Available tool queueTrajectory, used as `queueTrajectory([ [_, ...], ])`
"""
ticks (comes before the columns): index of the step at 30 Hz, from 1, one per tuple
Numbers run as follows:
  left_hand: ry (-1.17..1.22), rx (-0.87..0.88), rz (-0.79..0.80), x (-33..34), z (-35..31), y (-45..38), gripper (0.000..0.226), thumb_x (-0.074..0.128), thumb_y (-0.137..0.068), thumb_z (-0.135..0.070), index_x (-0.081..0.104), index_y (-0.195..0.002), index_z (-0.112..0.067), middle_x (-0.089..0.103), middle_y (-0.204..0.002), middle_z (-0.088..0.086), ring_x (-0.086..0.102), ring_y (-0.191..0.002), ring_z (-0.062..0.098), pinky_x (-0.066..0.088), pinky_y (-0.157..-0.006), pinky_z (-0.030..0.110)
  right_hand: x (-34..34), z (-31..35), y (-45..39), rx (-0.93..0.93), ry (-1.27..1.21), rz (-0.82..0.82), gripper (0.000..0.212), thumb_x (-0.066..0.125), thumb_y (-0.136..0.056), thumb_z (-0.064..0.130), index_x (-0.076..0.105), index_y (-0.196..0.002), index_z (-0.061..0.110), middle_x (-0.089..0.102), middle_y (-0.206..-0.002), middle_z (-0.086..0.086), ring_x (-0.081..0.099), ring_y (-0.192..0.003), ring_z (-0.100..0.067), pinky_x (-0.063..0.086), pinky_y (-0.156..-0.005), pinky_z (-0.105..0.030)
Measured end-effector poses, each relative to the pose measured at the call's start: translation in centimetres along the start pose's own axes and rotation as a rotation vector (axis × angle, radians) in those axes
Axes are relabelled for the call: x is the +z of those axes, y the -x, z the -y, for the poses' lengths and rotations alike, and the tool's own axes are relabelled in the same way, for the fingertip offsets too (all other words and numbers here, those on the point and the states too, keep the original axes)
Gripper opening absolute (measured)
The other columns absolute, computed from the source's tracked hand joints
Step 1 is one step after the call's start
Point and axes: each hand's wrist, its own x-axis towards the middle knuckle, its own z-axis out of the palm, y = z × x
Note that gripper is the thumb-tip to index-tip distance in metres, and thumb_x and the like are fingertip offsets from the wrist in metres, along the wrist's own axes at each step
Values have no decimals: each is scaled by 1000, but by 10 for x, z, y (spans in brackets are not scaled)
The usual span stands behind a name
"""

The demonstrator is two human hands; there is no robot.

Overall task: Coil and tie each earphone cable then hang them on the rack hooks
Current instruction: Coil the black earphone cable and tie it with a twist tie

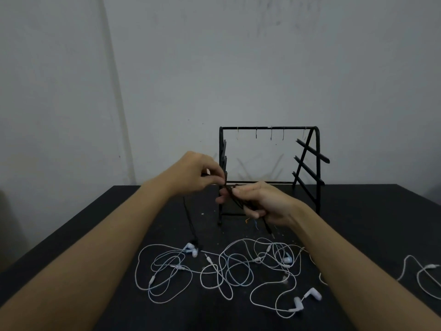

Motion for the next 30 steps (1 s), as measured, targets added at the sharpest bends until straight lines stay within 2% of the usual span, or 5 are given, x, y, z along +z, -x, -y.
queueTrajectory([
  [10, 298, -319, -241, 43, -14, 4, 20, 60, -90, -26, 74, -86, -12, 65, -64, -2, 48, -37, 1, 41, -48, 13, -17, 1, 2, -118, -365, -40, 30, 36, -96, 18, 53, -105, -4, 71, -83, 2, 29, -32, -1, 28, -36, -13],
  [13, 396, -397, -291, 53, -21, 8, 16, 56, -92, -20, 70, -93, -12, 65, -65, -3, 48, -34, 5, 45, -47, 17, -18, 6, -4, -163, -466, -200, 28, 30, -101, 19, 48, -80, 12, 65, -111, -12, 34, -35, -2, 28, -36, -13],
  [18, 516, -363, 6, 69, -37, 22, 29, 49, -96, -16, 58, -122, -21, 67, -77, -1, 58, -44, 11, 48, -46, 21, -14, 17, -9, -223, -637, -421, 28, 30, -103, 18, 46, -80, 13, 38, -140, -33, 60, -43, -1, 31, -52, -18],
  [23, 447, -351, 289, 76, -50, 30, 31, 43, -98, -18, 51, -128, -15, 69, -85, 0, 63, -48, 11, 53, -49, 22, -18, 13, -21, -279, -784, -516, 24, 30, -103, 15, 46, -88, 7, 55, -105, -10, 64, -105, -31, 55, -79, -37],
  [30, -76, -123, 412, 39, -53, 24, 21, 50, -94, -25, 68, -96, -14, 72, -80, -3, 65, -61, 8, 55, -67, 27, -11, -3, -12, -78, -66, -501, 23, 27, -103, 16, 45, -90, 8, 65, -83, -9, 64, -103, -26, 47, -99, -41],
])
